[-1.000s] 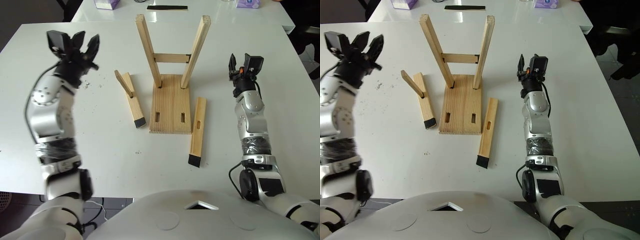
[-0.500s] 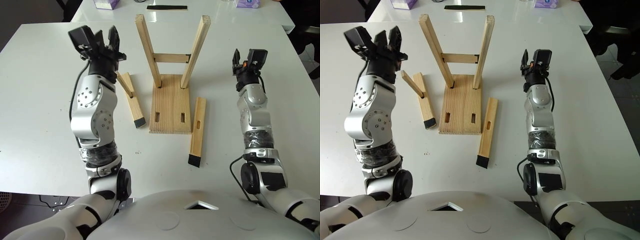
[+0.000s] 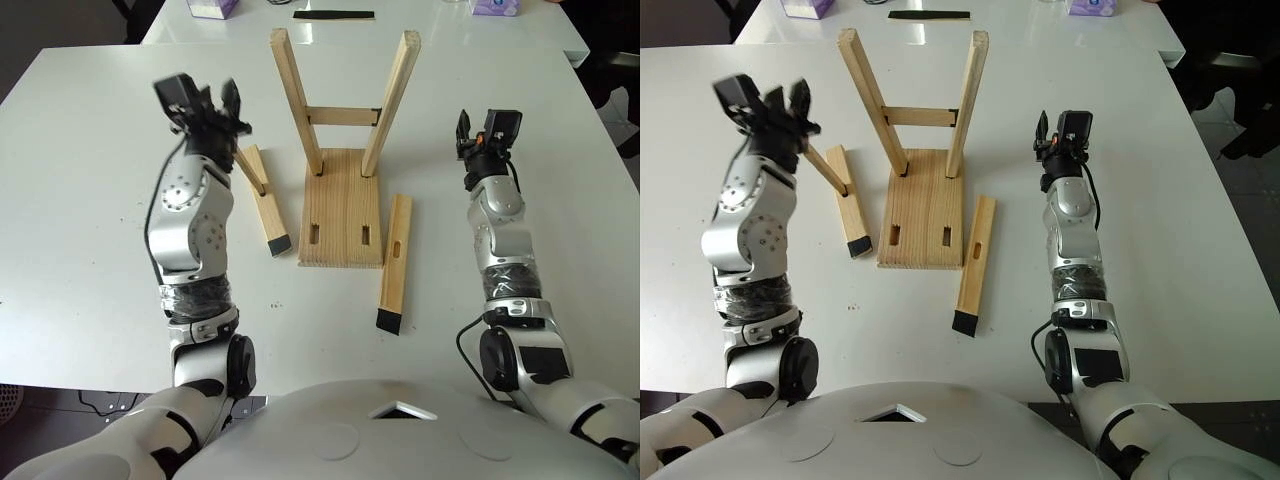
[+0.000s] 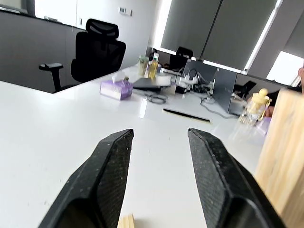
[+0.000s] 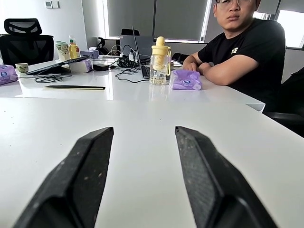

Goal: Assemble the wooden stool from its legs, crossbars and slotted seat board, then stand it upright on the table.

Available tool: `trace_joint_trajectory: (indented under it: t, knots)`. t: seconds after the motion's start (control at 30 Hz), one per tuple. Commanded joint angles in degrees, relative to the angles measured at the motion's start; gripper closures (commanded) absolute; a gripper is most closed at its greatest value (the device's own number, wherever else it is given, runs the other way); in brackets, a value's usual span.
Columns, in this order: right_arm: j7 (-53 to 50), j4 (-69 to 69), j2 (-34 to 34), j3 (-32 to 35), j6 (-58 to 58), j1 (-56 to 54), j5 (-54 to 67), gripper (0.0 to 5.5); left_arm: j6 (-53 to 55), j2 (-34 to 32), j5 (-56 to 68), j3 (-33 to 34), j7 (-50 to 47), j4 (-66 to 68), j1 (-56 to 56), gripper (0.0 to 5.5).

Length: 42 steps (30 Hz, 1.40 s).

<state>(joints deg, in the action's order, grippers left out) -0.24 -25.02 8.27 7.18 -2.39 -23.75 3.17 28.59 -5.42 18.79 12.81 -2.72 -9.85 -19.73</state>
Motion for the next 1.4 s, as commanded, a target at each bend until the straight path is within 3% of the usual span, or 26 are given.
trace_joint_trajectory:
  t: [0.03,0.23,0.37,0.5,0.6,0.77,0.87,0.97,1.2,1.4]
  knots:
    - [-0.1,-1.5,-0.2,-0.3,-0.8,-1.5,-0.7,3.11,-0.6,-0.4,-2.6,-1.2,0.0,6.2,1.3,3.36]
    - [-0.3,-1.6,-0.2,0.0,-1.1,-1.5,-0.8,3.11,-4.1,0.1,-2.0,0.4,-0.8,5.0,0.3,3.36]
    - [-0.6,-1.3,-0.4,0.1,-1.3,-0.9,-0.9,3.11,-7.9,0.6,-0.6,4.6,-4.1,-2.9,-1.8,3.36]
    - [-0.5,-0.1,-0.5,-0.3,-1.2,1.5,-1.4,3.11,-2.6,-0.3,-1.2,8.4,-9.9,-13.1,0.0,3.36]
    - [-0.5,0.0,-0.4,-0.4,-1.4,2.3,-1.7,3.11,5.0,1.0,-1.2,9.5,-12.4,-19.3,9.2,3.36]
    - [-0.6,0.5,0.3,-0.2,-1.3,3.4,-2.4,3.11,13.1,1.1,-3.4,1.1,-8.5,-23.8,31.0,3.36]
    - [-0.4,0.5,0.8,-0.2,-1.1,3.8,-2.6,3.11,15.0,0.3,-3.4,-5.5,-5.0,-25.8,37.4,2.92]
    - [-0.2,0.5,1.0,-0.5,-1.1,4.4,-2.7,3.11,15.4,-0.5,-4.0,-10.0,-3.1,-26.8,34.8,2.49]
    - [-0.4,-0.8,0.2,-1.3,-1.7,4.0,-3.0,3.11,19.7,-0.6,-7.1,-12.5,-4.5,-22.1,24.3,1.45]
    - [-1.2,-3.0,-0.3,-1.2,-2.9,3.2,-3.4,3.11,22.4,-0.2,-9.9,-13.7,-4.7,-16.1,18.7,1.45]
